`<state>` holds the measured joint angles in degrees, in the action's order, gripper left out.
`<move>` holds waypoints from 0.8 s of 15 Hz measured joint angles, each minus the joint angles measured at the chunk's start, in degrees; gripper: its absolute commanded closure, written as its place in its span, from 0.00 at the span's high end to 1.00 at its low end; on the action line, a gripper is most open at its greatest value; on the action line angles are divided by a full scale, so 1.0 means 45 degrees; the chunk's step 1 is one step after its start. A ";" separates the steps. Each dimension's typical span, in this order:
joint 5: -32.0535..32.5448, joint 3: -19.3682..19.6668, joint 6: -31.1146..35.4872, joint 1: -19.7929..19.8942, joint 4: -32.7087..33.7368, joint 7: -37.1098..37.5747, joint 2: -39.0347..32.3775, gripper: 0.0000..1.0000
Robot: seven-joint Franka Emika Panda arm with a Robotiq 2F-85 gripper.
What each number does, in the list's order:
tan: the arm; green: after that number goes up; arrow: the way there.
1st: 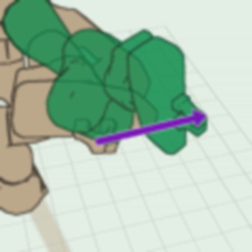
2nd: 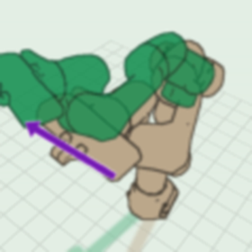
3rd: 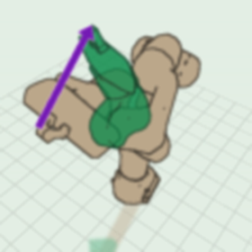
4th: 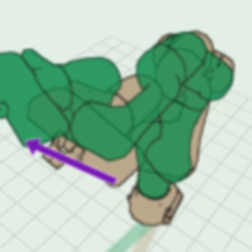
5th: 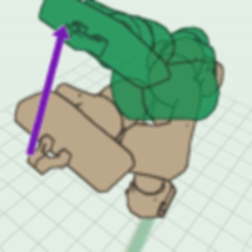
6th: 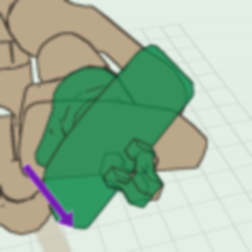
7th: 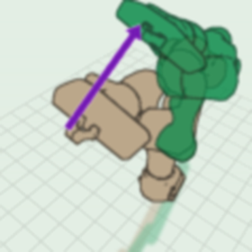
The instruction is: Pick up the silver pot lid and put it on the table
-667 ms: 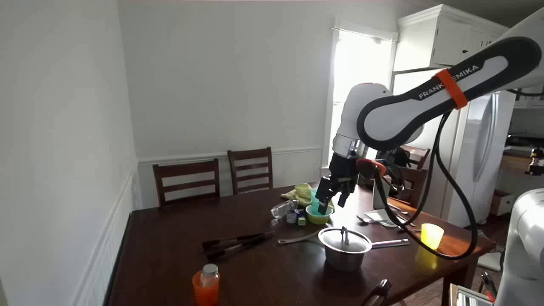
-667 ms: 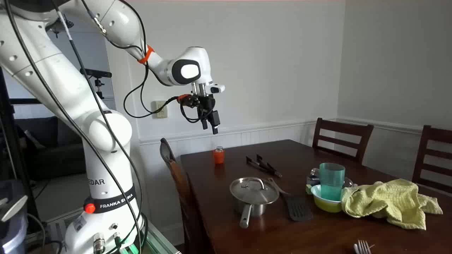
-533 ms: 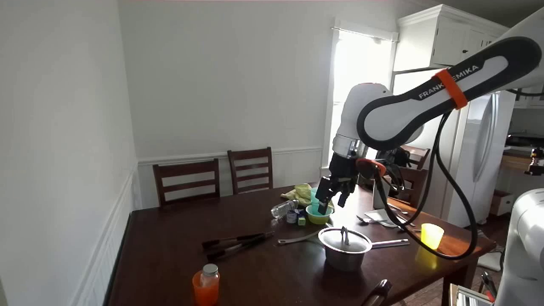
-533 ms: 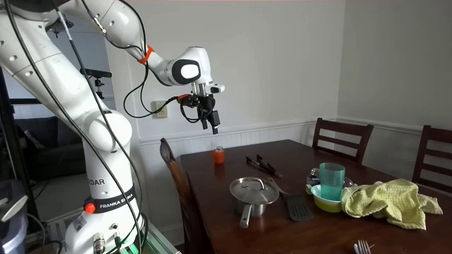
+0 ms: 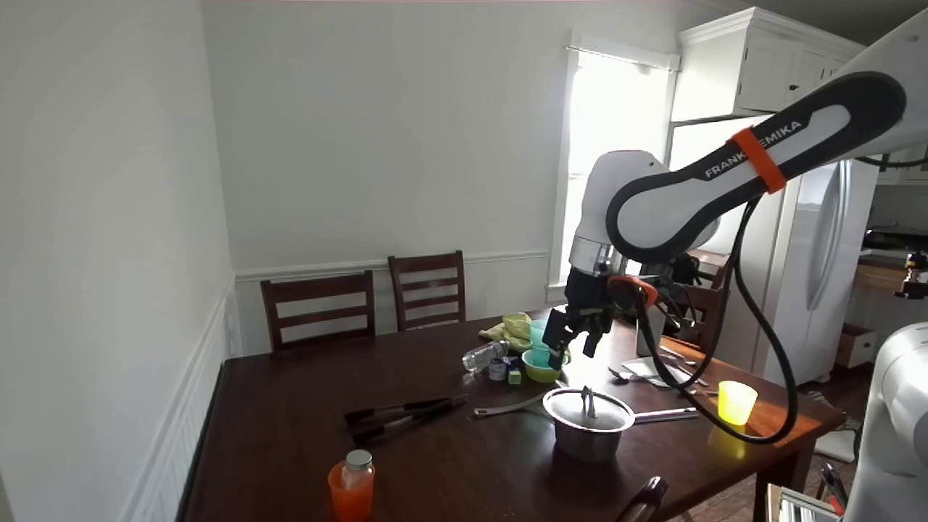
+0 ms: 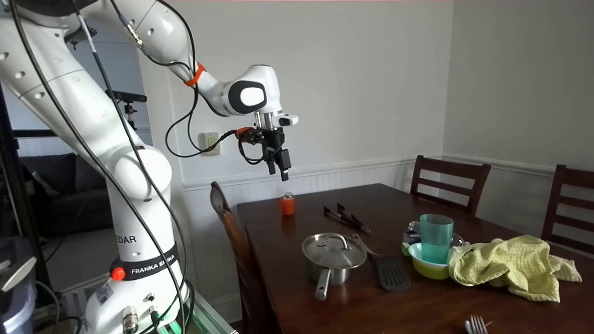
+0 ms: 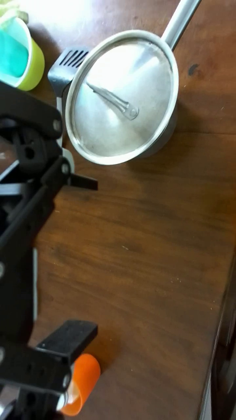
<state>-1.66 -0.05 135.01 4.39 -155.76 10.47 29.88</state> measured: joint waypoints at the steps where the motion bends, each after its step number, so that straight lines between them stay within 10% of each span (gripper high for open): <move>1: 0.0141 0.0030 0.0000 0.0332 0.0000 0.0069 -0.0289 1.00; 12: 0.1641 0.1063 0.1808 0.2887 0.0591 0.1991 -0.4136 1.00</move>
<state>5.72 4.73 143.15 17.38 -153.10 19.43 11.27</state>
